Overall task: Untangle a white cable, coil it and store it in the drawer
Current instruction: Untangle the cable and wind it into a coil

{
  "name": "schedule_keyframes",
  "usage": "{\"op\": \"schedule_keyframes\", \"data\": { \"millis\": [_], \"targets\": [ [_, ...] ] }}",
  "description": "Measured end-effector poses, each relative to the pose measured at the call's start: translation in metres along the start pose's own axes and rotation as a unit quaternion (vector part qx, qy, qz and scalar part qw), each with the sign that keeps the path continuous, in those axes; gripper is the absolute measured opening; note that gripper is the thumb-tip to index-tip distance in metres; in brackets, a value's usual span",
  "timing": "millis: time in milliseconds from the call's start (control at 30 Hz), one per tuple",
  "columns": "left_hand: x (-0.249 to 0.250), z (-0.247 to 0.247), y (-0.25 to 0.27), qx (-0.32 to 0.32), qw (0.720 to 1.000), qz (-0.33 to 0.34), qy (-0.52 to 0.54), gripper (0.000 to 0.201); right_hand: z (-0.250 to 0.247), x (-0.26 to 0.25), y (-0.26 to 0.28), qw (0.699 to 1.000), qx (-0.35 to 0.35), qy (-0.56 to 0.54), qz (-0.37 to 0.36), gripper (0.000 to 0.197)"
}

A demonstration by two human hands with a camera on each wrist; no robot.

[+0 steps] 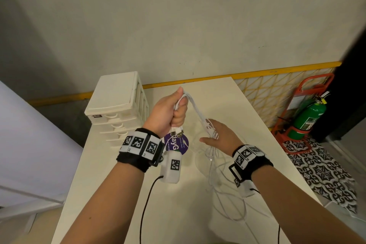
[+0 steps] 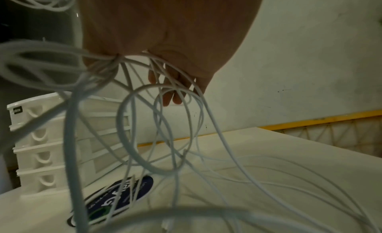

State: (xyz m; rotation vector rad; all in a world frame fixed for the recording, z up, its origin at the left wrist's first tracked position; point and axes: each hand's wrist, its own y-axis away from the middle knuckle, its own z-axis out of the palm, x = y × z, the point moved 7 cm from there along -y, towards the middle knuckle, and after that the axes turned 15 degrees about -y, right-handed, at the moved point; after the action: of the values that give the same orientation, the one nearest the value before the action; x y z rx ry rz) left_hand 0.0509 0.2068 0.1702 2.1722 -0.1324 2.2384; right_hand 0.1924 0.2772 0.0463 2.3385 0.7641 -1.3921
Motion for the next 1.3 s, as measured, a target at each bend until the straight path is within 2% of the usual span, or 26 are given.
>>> {"op": "schedule_keyframes", "data": {
  "millis": [133,267,367,533,633,833,900,1067,1133,1300],
  "targets": [
    [0.000,-0.011,-0.001,0.045,0.999,0.002,-0.022,0.044,-0.019,-0.008,0.008,0.986,0.131,-0.036,-0.100,0.073],
    [-0.004,-0.023,0.001,0.089,0.994,-0.011,-0.058,0.043,-0.032,-0.016,0.019,0.951,0.252,0.025,-0.178,0.052],
    [-0.006,-0.030,0.001,0.124,0.991,-0.016,-0.055,0.043,-0.026,-0.015,0.018,0.959,0.233,0.022,-0.162,0.043],
    [-0.005,-0.050,0.002,0.206,0.979,-0.014,0.001,0.042,0.002,0.000,0.017,0.994,0.059,0.011,-0.090,0.046],
    [-0.001,-0.060,0.003,0.239,0.971,-0.011,0.016,0.043,0.007,0.007,0.023,0.996,0.043,0.034,-0.069,0.039],
    [0.007,-0.063,0.005,0.270,0.963,0.005,-0.006,0.042,0.005,0.020,0.019,0.998,-0.001,0.066,-0.016,0.039],
    [0.008,-0.066,0.006,0.281,0.960,0.008,-0.016,0.042,-0.002,0.019,0.018,0.999,0.025,0.015,-0.023,0.036],
    [-0.001,-0.079,0.011,0.322,0.946,0.003,-0.012,0.042,-0.038,0.007,0.020,0.970,0.205,-0.111,-0.062,0.016],
    [-0.006,-0.086,0.015,0.343,0.939,-0.006,-0.009,0.041,-0.045,0.003,0.021,0.960,0.231,-0.147,-0.052,0.008],
    [-0.006,-0.102,0.024,0.390,0.921,-0.017,0.008,0.041,-0.048,0.003,0.016,0.951,0.254,-0.173,-0.023,0.023]
  ]
}}
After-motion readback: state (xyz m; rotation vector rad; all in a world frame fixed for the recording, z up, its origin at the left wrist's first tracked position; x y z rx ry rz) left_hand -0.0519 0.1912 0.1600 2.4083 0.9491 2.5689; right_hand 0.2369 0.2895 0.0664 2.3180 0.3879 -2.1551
